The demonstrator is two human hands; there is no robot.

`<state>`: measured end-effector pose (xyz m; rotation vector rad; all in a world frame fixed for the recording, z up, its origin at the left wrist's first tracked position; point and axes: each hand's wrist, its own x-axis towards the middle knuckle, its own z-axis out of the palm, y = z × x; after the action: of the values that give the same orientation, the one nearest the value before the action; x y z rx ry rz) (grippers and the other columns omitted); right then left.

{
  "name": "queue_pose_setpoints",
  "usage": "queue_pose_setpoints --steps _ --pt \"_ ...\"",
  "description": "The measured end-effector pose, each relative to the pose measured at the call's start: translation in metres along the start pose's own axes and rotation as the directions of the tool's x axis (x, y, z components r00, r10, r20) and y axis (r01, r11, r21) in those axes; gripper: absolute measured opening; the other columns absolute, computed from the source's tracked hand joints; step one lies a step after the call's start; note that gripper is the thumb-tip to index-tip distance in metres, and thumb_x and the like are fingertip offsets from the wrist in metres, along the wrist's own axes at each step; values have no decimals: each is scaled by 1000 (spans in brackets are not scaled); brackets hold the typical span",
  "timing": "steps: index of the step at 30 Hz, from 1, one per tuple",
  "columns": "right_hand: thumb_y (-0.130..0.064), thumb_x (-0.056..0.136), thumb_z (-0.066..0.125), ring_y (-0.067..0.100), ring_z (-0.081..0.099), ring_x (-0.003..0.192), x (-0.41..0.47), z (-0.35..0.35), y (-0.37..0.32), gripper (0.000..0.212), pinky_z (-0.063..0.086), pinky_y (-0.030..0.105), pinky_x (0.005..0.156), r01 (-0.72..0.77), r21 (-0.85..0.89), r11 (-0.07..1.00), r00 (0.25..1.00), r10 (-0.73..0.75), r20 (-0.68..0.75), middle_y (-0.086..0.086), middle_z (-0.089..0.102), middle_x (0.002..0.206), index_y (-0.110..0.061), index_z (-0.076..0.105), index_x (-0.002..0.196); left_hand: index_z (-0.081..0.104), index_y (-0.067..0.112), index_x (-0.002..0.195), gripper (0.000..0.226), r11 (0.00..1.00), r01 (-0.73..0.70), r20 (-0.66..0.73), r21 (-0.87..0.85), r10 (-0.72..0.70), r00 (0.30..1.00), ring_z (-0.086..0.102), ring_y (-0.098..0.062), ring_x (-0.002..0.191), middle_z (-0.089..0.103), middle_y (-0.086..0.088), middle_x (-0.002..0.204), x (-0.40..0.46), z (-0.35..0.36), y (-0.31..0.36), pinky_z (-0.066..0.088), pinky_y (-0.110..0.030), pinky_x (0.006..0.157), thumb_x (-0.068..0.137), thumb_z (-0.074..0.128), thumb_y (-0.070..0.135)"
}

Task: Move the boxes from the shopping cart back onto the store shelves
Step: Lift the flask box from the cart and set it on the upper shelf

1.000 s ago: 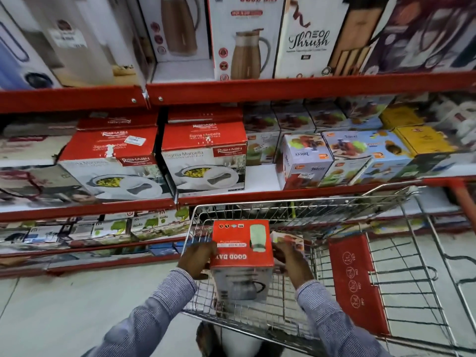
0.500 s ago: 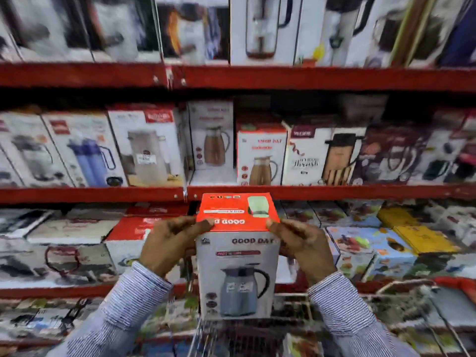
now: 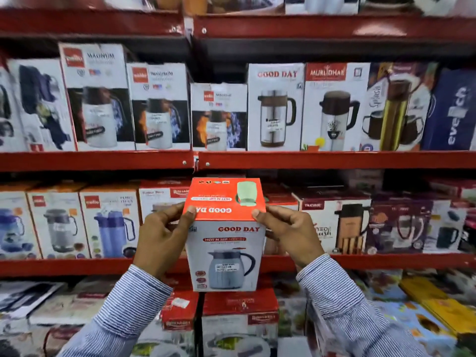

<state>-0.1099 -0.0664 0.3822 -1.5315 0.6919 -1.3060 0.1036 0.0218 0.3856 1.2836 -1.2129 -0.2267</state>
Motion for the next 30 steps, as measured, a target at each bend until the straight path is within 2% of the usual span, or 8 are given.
queue_pose_setpoints --steps 2,7,11,14,20,24,27,30 --pt "-20 76 79 20 75 94 9 3 -5 33 59 44 88 26 12 1000 1000 -26 1 5 79 100 -10 75 106 71 24 107 20 1000 -24 -10 -3 24 1000 73 -6 86 77 2 100 8 0 2 60 -21 69 92 59 30" --pt "-23 71 82 21 73 99 30 6 -2 48 58 44 90 35 24 999 999 -35 -17 7 76 108 -10 70 115 72 37 101 27 999 -28 -14 -24 28 1000 74 -14 90 78 6 99 26 2 -7 60 -47 84 82 57 51" --pt "-23 74 80 21 73 101 44 6 7 49 57 46 92 24 18 1000 1000 -24 -8 7 75 111 -13 68 120 70 22 116 26 999 -19 -11 -44 19 1000 73 -17 93 76 -1 105 41 10 -17 58 -48 88 92 59 26" --pt "-19 77 77 21 71 104 55 7 14 46 55 45 96 12 34 999 1000 -11 -3 8 74 114 -14 67 121 68 20 119 28 999 3 -11 -36 -4 1000 73 -17 91 76 0 106 50 17 -27 58 -48 87 92 60 25" --pt "-19 83 73 4 73 88 75 6 37 43 58 24 81 19 -20 1000 1000 -18 15 8 72 119 -18 63 125 66 21 120 29 997 70 20 -26 -69 997 70 -16 97 74 1 110 67 31 -42 57 -47 91 92 60 25" --pt "-41 70 80 15 65 116 84 6 57 63 50 41 103 2 -51 999 1000 -2 11 0 69 126 -20 63 127 63 21 127 35 996 84 43 25 -85 995 68 -15 98 74 0 112 75 37 -54 55 -45 94 92 59 25" --pt "-62 58 78 14 62 120 90 9 66 81 49 46 104 -4 -88 996 1000 2 -17 -1 67 129 -25 61 128 64 25 124 31 993 115 69 23 -116 991 68 -15 102 74 2 110 80 39 -64 55 -48 93 93 57 24" --pt "-65 58 76 13 63 119 98 9 71 82 50 46 103 4 -111 994 1000 -6 -19 -3 68 128 -24 62 128 65 31 115 24 990 137 81 21 -138 987 69 -15 101 75 4 105 87 41 -69 57 -47 91 95 55 25"
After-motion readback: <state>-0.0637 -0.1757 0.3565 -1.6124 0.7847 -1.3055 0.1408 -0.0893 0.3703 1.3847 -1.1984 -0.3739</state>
